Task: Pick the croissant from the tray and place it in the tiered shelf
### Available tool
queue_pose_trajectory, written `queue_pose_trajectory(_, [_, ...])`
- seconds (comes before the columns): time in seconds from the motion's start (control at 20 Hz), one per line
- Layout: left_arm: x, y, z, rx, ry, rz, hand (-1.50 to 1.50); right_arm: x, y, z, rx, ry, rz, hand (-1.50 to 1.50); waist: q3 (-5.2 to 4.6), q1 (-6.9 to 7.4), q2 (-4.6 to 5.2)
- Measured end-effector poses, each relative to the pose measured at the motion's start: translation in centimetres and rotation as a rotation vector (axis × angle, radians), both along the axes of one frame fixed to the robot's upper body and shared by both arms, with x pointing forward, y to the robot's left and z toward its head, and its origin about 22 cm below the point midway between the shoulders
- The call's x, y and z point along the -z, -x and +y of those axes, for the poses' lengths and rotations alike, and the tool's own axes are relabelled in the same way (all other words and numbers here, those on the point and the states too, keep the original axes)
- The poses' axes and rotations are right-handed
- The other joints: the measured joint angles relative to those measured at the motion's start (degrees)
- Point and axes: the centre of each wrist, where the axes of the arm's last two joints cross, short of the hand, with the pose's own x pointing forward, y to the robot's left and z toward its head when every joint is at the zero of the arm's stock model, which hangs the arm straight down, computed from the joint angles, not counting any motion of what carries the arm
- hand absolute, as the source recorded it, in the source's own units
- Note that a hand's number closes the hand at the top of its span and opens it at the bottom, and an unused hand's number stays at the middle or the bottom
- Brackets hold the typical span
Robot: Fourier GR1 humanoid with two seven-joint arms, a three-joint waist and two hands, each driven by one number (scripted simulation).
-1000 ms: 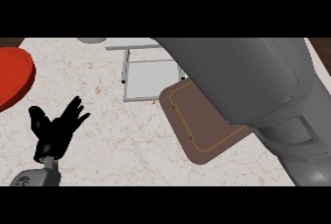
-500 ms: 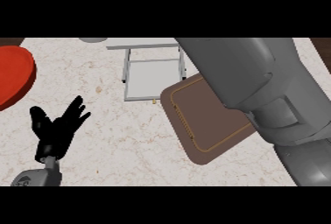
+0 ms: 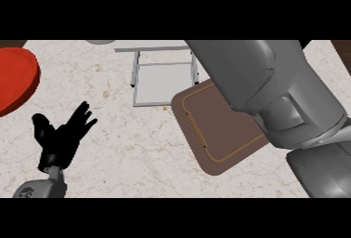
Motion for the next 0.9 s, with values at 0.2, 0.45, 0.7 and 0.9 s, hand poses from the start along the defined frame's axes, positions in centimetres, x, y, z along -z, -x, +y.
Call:
queue_pose_trajectory(0.2, [0.2, 0.0, -0.2, -0.013, -0.007, 0.014, 0.00, 0.0, 0.0, 0.4, -0.019, -0.005, 0.000, 1.50, 0.12, -0.24, -0.12])
queue_pose_trajectory(0.45, [0.1, -0.1, 0.3, -0.011, -0.003, 0.011, 0.00, 0.0, -0.5, -0.3, -0.017, 0.026, 0.011, 1.50, 0.13, -0.30, -0.14])
queue_pose_trajectory(0.7, [0.0, -0.1, 0.1, -0.012, 0.002, 0.011, 0.00, -0.6, -0.6, -0.8, 0.035, -0.168, -0.015, -1.50, 0.09, -0.27, -0.13])
queue_pose_trajectory(0.9, [0.2, 0.0, 0.2, -0.008, -0.003, 0.005, 0.00, -0.9, -0.8, -1.7, 0.039, -0.319, -0.035, -1.50, 0.10, -0.25, -0.05])
